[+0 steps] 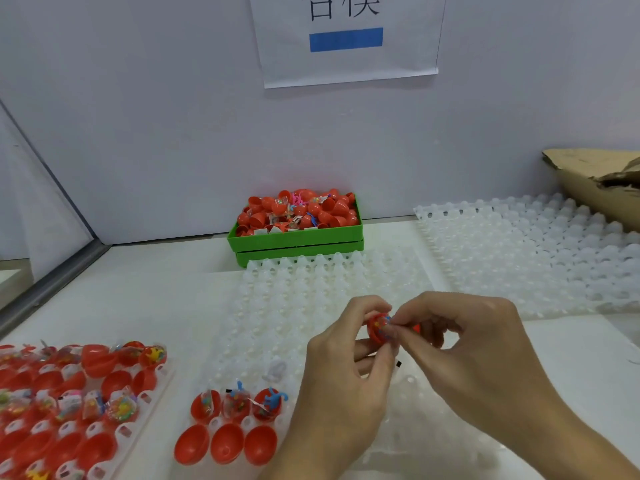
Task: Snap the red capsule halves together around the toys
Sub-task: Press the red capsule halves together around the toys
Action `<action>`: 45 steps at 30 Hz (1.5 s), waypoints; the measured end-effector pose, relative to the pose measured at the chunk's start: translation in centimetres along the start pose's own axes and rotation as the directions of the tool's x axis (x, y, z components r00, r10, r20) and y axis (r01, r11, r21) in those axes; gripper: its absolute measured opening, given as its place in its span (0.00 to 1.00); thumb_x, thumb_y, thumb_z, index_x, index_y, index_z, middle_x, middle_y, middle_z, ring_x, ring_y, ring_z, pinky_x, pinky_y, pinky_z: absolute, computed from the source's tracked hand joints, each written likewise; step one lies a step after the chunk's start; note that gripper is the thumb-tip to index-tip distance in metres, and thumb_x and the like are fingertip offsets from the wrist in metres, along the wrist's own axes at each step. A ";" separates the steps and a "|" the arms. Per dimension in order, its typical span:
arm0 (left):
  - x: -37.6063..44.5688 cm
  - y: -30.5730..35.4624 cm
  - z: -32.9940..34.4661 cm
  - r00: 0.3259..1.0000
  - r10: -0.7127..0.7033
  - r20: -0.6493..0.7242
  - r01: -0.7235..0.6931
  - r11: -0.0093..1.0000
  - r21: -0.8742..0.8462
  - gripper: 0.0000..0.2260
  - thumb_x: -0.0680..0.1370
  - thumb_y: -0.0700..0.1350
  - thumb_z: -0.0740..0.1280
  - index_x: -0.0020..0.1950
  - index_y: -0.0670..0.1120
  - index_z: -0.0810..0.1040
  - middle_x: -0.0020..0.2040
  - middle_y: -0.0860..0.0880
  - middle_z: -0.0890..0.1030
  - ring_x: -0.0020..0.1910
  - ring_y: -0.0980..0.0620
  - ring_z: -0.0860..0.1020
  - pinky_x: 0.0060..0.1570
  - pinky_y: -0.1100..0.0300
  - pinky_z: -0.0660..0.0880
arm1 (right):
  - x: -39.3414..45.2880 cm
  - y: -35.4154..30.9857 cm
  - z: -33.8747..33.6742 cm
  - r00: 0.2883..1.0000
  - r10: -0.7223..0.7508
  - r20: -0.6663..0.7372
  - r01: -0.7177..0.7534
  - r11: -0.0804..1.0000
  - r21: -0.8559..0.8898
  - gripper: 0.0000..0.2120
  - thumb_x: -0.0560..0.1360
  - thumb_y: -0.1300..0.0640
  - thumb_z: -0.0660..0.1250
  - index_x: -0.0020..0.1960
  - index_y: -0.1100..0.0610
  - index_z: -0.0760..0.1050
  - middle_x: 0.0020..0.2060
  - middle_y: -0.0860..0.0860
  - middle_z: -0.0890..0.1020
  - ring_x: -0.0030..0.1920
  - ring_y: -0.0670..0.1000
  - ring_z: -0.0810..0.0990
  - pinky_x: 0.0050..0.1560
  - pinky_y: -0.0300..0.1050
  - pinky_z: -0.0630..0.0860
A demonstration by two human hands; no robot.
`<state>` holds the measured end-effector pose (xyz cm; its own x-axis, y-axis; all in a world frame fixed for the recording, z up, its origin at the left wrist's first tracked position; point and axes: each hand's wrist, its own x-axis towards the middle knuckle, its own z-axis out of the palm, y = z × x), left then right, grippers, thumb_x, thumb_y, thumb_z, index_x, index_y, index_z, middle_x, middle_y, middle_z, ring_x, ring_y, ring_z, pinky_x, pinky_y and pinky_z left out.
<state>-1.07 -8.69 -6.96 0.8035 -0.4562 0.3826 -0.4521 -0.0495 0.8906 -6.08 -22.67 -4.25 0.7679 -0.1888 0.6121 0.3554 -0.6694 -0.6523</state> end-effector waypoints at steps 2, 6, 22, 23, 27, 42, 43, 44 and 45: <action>0.0 0.1 0.0 1.000 0.026 -0.006 -0.026 1.000 -0.004 0.12 0.78 0.37 0.67 0.49 0.55 0.76 0.47 0.55 0.81 0.41 0.54 0.86 0.42 0.64 0.81 | 0.0 -0.1 -0.1 1.000 -0.030 -0.002 0.030 0.999 -0.043 0.13 0.65 0.65 0.80 0.37 0.48 0.83 0.29 0.41 0.79 0.32 0.45 0.76 0.32 0.33 0.70; 0.3 0.3 -0.2 0.997 -0.034 -0.073 0.022 0.986 -0.164 0.10 0.78 0.36 0.70 0.47 0.52 0.78 0.48 0.51 0.83 0.42 0.49 0.86 0.43 0.62 0.81 | 0.4 -0.1 -0.9 0.997 -0.037 -0.063 0.036 0.999 -0.015 0.08 0.72 0.59 0.76 0.40 0.46 0.84 0.33 0.43 0.82 0.34 0.48 0.78 0.32 0.40 0.72; 2.0 0.8 -3.4 0.939 -0.250 -0.238 0.080 0.828 -0.555 0.12 0.65 0.42 0.73 0.48 0.48 0.85 0.49 0.40 0.85 0.48 0.40 0.85 0.42 0.65 0.80 | -1.0 2.5 1.2 0.927 0.270 0.260 -0.166 0.917 -0.362 0.03 0.73 0.43 0.71 0.46 0.39 0.83 0.42 0.35 0.76 0.50 0.39 0.73 0.48 0.34 0.69; 2.0 0.9 -3.4 0.937 -0.258 -0.234 0.085 0.821 -0.565 0.12 0.65 0.42 0.73 0.48 0.48 0.85 0.49 0.40 0.85 0.48 0.40 0.85 0.42 0.65 0.80 | -1.0 2.5 1.2 0.926 0.269 0.265 -0.166 0.920 -0.354 0.01 0.73 0.44 0.72 0.43 0.39 0.83 0.41 0.35 0.76 0.50 0.38 0.73 0.47 0.34 0.69; 2.1 1.0 -3.2 0.928 -0.315 -0.201 0.105 0.735 -0.669 0.08 0.72 0.43 0.69 0.47 0.44 0.86 0.49 0.40 0.85 0.49 0.38 0.85 0.42 0.64 0.80 | -0.9 2.5 1.2 0.939 0.225 0.258 -0.141 0.941 -0.308 0.05 0.73 0.50 0.72 0.38 0.43 0.81 0.39 0.37 0.79 0.49 0.39 0.75 0.48 0.35 0.71; 0.8 0.8 -0.5 0.952 -0.261 -0.161 0.174 0.892 -0.418 0.03 0.73 0.37 0.74 0.45 0.42 0.84 0.46 0.45 0.85 0.44 0.48 0.86 0.44 0.60 0.82 | -0.1 0.3 0.5 0.993 0.118 0.011 -0.117 0.968 0.221 0.09 0.70 0.63 0.75 0.40 0.49 0.84 0.32 0.47 0.84 0.30 0.50 0.80 0.32 0.46 0.78; 0.8 0.8 -0.4 0.953 -0.265 -0.151 0.178 0.885 -0.429 0.02 0.73 0.37 0.74 0.45 0.42 0.84 0.46 0.44 0.85 0.45 0.47 0.86 0.45 0.59 0.82 | -0.1 0.3 0.5 0.996 0.086 -0.002 -0.084 0.980 0.181 0.09 0.70 0.64 0.76 0.39 0.49 0.84 0.31 0.46 0.83 0.29 0.50 0.80 0.32 0.46 0.77; 0.7 0.8 -0.3 0.952 -0.269 -0.146 0.180 0.878 -0.444 0.02 0.74 0.37 0.73 0.45 0.42 0.84 0.46 0.44 0.85 0.45 0.47 0.86 0.45 0.59 0.82 | -0.1 0.3 0.5 0.998 0.054 -0.011 -0.052 0.989 0.141 0.10 0.69 0.64 0.76 0.38 0.49 0.83 0.30 0.45 0.83 0.29 0.50 0.79 0.30 0.46 0.76; 0.7 0.8 -0.3 0.951 -0.274 -0.144 0.183 0.871 -0.456 0.03 0.74 0.36 0.73 0.44 0.42 0.84 0.46 0.44 0.85 0.46 0.46 0.86 0.45 0.59 0.82 | -0.1 0.2 0.4 1.000 0.025 -0.019 -0.023 0.994 0.103 0.11 0.69 0.65 0.77 0.39 0.49 0.83 0.30 0.45 0.82 0.29 0.49 0.78 0.29 0.44 0.75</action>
<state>-0.76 -8.82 -5.92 0.9436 -0.2926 0.1547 -0.0707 0.2783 0.9579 -5.81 -22.50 -4.64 0.7663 -0.2190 0.6041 0.3909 -0.5873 -0.7087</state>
